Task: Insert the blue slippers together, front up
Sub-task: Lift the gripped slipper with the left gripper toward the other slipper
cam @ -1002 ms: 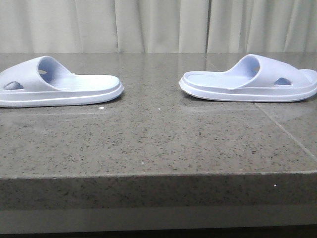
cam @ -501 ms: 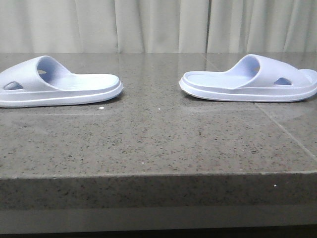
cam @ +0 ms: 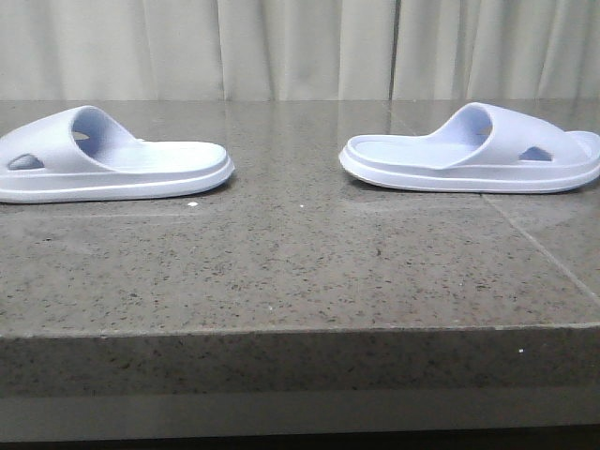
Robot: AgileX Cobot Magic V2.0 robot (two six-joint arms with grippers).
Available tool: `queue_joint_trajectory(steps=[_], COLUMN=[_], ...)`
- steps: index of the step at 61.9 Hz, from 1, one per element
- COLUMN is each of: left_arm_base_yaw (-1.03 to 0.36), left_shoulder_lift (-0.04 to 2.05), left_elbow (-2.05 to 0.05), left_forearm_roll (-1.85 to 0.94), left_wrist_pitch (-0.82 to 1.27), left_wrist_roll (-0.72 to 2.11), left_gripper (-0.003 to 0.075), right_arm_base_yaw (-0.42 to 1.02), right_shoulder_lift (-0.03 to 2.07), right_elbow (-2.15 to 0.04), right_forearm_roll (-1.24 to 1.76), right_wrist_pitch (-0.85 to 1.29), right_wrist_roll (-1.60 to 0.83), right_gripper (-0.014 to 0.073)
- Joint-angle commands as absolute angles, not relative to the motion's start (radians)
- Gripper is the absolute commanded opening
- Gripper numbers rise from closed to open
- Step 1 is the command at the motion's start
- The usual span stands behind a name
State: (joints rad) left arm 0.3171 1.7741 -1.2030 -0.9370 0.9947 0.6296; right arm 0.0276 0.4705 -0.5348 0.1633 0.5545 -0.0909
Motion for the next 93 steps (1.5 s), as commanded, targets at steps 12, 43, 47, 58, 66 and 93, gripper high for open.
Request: queue_joint_trajectory(steps=[12,43,47,58,66,93], left_arm_base_yaw=[0.247,0.22,0.222,0.22,0.22,0.22], left_shoulder_lift=[1.756,1.757,1.757,1.719,1.655,1.302], left_elbow=[-1.23,-1.23,-1.23,-1.238,-1.238,-0.913], left_forearm_roll=[-0.992,-1.011,-1.065,-1.193,-1.251,-1.437], left_wrist_pitch=[1.023,1.014,1.019,1.077,1.119,1.16], left_wrist_roll=[0.651,0.654,0.654,0.717,0.75,0.889], left_gripper=[0.0281,-0.002,-0.002,-0.002,-0.002,-0.002], right_arm_base_yaw=[0.021,0.021,0.021,0.021,0.021,0.021], right_shoulder_lift=[0.481,0.481,0.481,0.481,0.481,0.481], right_elbow=[-0.563,-0.563,-0.563,-0.563,-0.563,-0.563], right_forearm_roll=[0.164,0.164,0.164,0.164,0.164,0.164], right_wrist_pitch=[0.488,0.488,0.488,0.488,0.488,0.488], right_wrist_roll=[-0.097,-0.097,-0.097,-0.097,-0.097,-0.097], right_gripper=[0.0395,0.0395,0.0395,0.0395,0.0395,0.0395])
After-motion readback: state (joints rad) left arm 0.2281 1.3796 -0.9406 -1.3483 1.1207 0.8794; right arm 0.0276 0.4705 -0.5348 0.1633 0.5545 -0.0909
